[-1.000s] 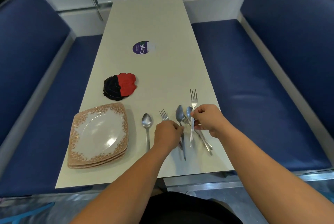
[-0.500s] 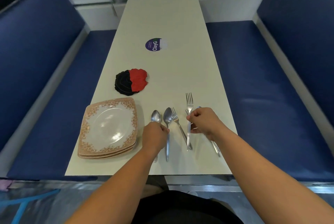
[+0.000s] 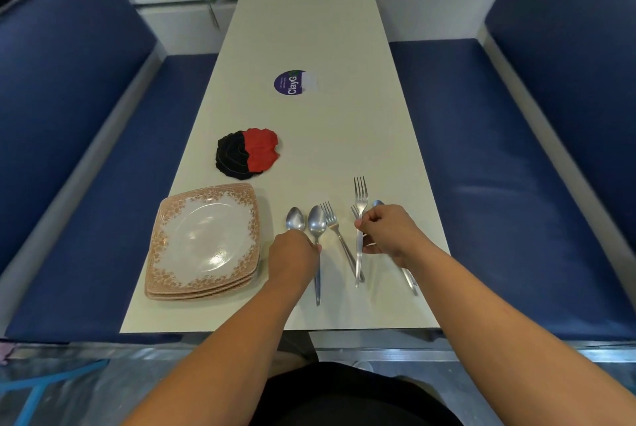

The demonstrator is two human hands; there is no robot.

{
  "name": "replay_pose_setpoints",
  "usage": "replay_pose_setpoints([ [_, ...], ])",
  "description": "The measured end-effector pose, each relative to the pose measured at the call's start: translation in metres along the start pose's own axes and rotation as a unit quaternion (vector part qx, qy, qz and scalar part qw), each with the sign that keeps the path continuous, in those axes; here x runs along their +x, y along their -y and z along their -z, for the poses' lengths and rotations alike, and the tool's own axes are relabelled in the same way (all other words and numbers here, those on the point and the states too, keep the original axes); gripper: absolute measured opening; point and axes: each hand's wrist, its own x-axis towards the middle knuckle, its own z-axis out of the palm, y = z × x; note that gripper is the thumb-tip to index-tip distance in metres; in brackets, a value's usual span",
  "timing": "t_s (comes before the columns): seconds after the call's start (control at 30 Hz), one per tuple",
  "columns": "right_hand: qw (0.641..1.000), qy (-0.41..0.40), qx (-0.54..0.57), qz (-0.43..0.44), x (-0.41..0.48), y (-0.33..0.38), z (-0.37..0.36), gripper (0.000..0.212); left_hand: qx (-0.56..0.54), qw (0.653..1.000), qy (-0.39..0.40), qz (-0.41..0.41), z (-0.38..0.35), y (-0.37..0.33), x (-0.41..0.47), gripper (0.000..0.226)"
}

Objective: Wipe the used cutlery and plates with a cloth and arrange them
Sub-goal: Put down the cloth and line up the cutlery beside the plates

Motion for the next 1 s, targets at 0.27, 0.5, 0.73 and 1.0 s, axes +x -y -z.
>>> replay_pose_setpoints([
  [0.27,1.000,-0.007,-0.011,0.002,-0.002,0.001,-0.002,0.015,0.019,1.000,0.004,-0.009,0.002,0.003,-0.001,0.035],
  [0.5,1.000,-0.005,0.015,-0.004,-0.004,0.005,0.000,0.011,0.012,0.999,-0.027,-0.021,0.005,-0.002,-0.003,0.035],
  [0.73,1.000,-0.023,0.013,0.002,-0.008,0.006,0.008,0.014,0.023,0.996,-0.035,-0.082,0.000,-0.033,0.000,0.022],
  [1.0,0.999,-0.042,0.018,0.002,-0.016,0.002,0.027,0.012,0.044,0.998,0.000,-0.046,-0.016,-0.054,0.007,0.029],
])
